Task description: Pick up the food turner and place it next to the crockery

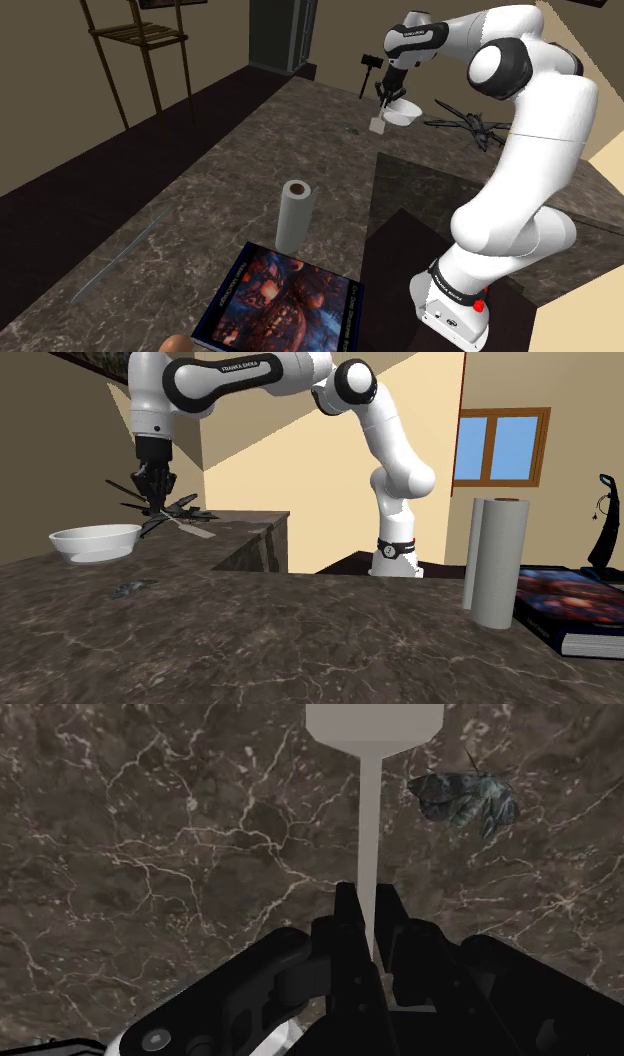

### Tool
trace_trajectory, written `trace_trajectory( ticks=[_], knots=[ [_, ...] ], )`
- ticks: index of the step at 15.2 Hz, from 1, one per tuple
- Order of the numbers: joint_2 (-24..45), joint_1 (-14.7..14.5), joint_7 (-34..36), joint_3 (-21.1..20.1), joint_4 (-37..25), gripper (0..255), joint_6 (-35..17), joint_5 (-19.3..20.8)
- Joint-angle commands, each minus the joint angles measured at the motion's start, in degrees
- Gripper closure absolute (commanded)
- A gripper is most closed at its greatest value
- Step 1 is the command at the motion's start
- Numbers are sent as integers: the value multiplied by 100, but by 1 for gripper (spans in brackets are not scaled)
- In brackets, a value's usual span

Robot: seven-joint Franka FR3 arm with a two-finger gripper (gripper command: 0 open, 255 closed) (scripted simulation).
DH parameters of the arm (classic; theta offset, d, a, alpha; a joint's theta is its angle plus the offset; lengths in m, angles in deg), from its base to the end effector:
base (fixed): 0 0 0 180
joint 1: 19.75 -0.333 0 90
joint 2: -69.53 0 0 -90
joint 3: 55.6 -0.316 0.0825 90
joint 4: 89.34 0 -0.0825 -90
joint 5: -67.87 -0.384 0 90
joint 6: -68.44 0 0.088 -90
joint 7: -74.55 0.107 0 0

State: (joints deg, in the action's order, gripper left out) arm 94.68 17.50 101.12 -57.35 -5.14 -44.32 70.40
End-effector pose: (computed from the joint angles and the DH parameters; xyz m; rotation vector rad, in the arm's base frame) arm 0.5605 -0.4073 0.4331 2.6726 -1.5853 0.0891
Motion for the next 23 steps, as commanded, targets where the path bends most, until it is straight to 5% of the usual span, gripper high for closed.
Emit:
trace_trajectory(
  ticks=[1, 3, 23],
  knots=[
    [534, 54, -101, 26, -810, 255, 273, -7],
    [1358, 138, -248, 59, -2151, 255, 788, -24],
    [1655, 147, -205, 66, -1101, 255, -560, -3]
  ],
)
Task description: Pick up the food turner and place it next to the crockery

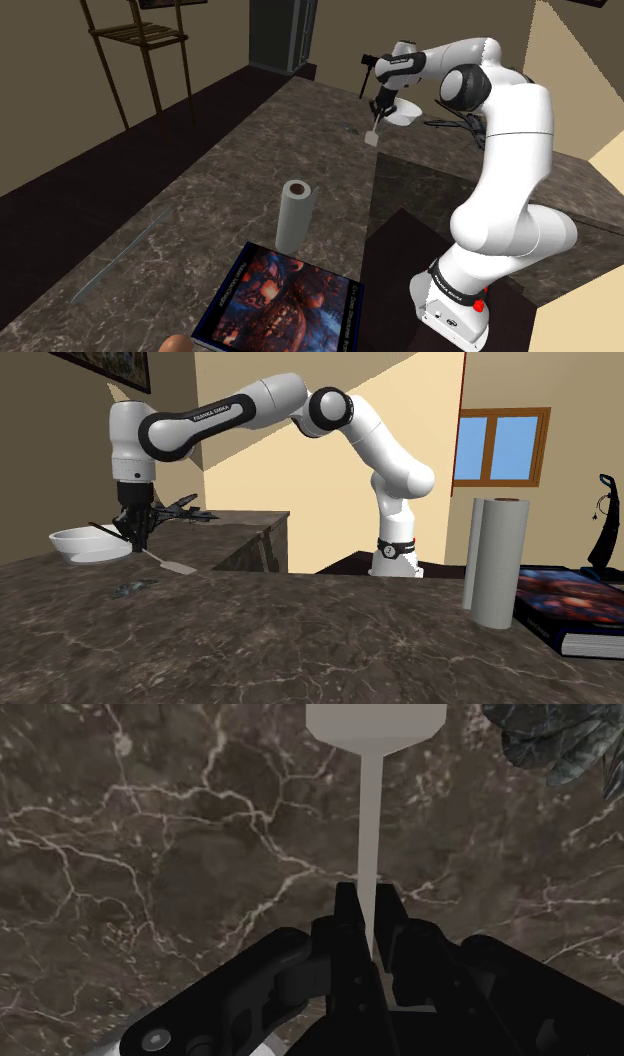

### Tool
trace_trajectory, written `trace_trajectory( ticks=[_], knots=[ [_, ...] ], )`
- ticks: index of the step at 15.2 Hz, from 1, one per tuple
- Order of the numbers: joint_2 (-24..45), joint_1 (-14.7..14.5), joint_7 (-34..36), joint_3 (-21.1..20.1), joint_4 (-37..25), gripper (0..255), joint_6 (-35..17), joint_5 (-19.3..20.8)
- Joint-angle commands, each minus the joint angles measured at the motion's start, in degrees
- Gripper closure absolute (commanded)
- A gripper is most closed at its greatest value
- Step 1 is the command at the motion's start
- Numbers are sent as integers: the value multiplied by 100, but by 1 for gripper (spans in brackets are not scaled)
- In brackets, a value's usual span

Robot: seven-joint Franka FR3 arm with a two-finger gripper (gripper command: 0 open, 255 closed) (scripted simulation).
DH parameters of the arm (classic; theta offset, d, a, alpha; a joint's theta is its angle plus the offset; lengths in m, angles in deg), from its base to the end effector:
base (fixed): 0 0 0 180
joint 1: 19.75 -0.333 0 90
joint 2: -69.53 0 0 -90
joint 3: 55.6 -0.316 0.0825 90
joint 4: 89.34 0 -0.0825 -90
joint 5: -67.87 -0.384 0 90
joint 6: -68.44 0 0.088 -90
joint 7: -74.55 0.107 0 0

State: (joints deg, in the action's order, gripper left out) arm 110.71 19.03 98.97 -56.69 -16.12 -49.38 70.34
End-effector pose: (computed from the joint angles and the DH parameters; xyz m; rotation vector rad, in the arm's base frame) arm 0.5885 -0.4620 0.3315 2.6730 -1.5844 0.0876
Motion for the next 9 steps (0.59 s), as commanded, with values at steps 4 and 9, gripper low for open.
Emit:
trace_trajectory(
  ticks=[4, 9],
  knots=[
    [174, -7, 17, 4, 105, 255, -283, 8],
    [278, -8, 23, 6, 168, 255, -450, 12]
  ],
)
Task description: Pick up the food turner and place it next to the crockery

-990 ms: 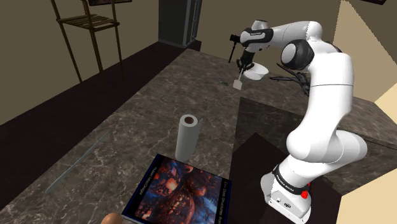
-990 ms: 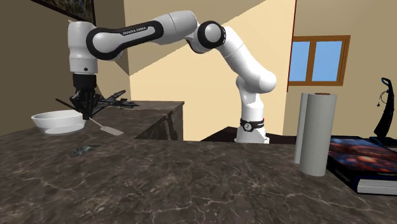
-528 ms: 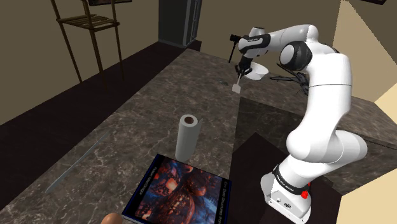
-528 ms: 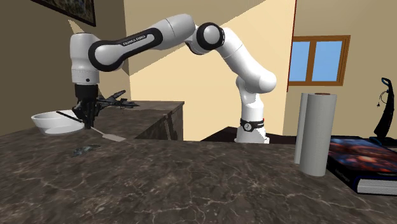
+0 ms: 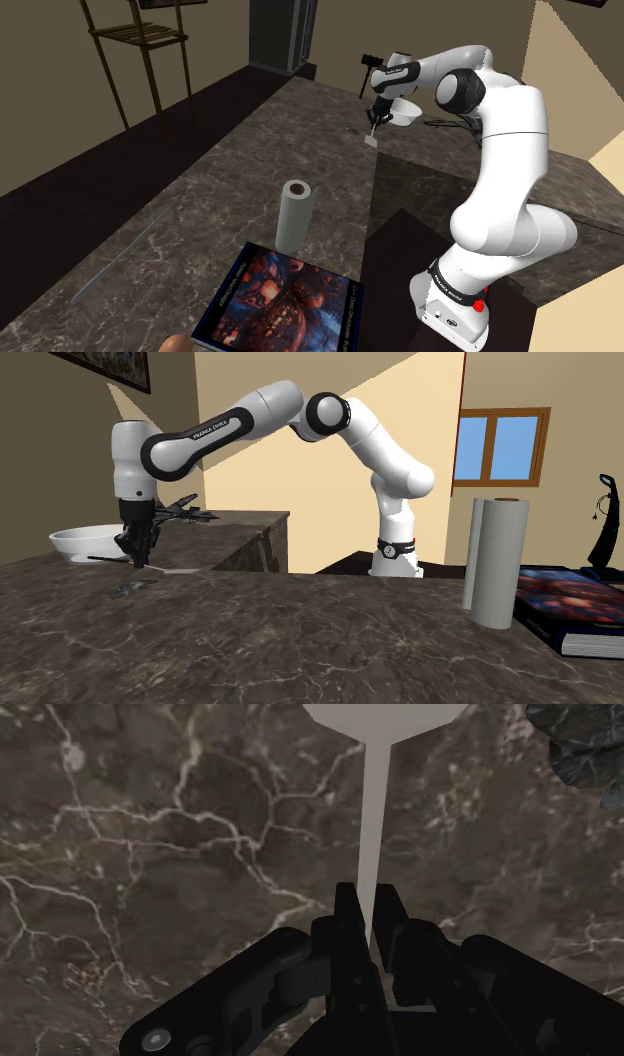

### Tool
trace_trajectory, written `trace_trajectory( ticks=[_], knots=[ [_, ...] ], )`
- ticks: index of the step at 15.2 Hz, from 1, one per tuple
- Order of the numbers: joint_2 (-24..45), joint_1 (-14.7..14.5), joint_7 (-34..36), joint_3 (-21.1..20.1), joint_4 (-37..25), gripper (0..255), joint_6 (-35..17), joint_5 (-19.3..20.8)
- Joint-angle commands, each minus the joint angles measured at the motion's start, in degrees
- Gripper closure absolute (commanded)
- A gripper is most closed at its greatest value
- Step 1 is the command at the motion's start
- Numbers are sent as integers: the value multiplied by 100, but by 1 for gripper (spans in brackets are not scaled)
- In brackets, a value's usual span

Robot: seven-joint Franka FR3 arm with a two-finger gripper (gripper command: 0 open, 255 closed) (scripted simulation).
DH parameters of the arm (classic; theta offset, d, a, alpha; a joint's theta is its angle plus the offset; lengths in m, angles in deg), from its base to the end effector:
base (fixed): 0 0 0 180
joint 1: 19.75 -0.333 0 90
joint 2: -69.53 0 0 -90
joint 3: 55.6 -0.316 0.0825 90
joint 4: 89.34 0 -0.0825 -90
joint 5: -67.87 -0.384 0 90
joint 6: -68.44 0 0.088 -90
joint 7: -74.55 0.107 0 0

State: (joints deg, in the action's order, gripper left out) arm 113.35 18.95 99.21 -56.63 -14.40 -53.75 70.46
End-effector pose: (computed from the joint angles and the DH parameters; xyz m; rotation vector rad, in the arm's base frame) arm 0.5896 -0.4618 0.2900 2.6727 -1.5845 0.0880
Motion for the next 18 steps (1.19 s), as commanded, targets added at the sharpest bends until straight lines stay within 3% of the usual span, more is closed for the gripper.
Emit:
trace_trajectory(
  ticks=[1, 6, 7, 12, 16, 18],
  knots=[
    [14, 1, -1, 0, -4, 255, -13, 0],
    [14, 1, -1, 0, -4, 255, -13, 0],
    [14, 1, -1, 0, -4, 0, -13, 0],
    [14, 1, -1, 0, -4, 0, -13, 0],
    [-349, -6, -7, -9, -132, 0, 477, -10],
    [-349, -6, -7, -9, -130, 0, 477, -10]
  ],
)
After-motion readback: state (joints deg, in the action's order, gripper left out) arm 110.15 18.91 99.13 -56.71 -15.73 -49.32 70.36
